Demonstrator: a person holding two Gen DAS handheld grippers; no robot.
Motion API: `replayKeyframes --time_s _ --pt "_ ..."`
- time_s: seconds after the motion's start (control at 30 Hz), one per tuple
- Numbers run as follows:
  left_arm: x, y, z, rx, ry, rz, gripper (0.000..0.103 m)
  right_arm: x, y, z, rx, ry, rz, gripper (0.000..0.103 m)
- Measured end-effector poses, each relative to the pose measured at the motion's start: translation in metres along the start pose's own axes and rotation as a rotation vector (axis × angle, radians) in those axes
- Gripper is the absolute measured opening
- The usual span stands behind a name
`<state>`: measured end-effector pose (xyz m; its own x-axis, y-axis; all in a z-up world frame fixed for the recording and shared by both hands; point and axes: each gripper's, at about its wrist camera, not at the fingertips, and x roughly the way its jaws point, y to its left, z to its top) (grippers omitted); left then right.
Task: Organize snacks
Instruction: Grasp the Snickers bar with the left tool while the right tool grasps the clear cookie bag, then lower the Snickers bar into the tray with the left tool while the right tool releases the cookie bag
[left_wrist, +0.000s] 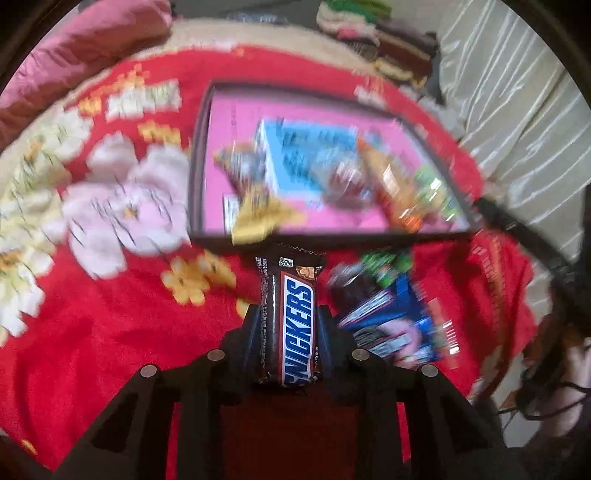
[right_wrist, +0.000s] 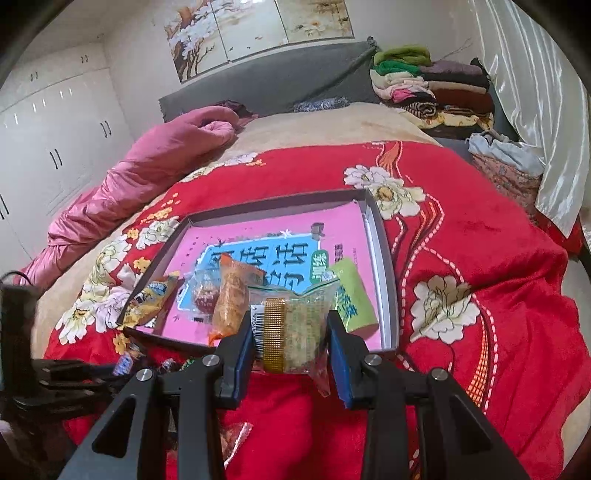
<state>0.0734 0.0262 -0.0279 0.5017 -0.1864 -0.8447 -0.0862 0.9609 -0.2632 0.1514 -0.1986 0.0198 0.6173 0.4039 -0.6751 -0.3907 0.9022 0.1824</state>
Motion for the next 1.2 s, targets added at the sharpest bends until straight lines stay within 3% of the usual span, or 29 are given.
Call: replayKeyframes --time_s 0.1,0.2,0.5,1.13,1.2 --pt "-0.023 -0.007 0.016 0.014 -0.082 -0.021 0.030 0.002 0.000 0.006 -0.006 -0.010 -0.005 0.037" --pt "-0.020 -0.011 0.039 0.008 -0.105 -0.035 0.030 0.011 -0.002 0.013 -0.003 0.001 -0.012 0.037" --pt "0.025 -0.013 0.064 -0.002 -0.066 -0.031 0.030 0.055 0.006 0.016 0.007 0.071 0.003 0.038" --pt "0.041 -0.003 0.070 -0.031 -0.064 0.010 0.031 0.056 0.006 0.016 -0.002 0.062 -0.039 0.040" --pt "0.040 -0.003 0.070 -0.026 -0.067 0.013 0.035 0.055 0.003 0.015 0.008 0.064 -0.043 0.042"
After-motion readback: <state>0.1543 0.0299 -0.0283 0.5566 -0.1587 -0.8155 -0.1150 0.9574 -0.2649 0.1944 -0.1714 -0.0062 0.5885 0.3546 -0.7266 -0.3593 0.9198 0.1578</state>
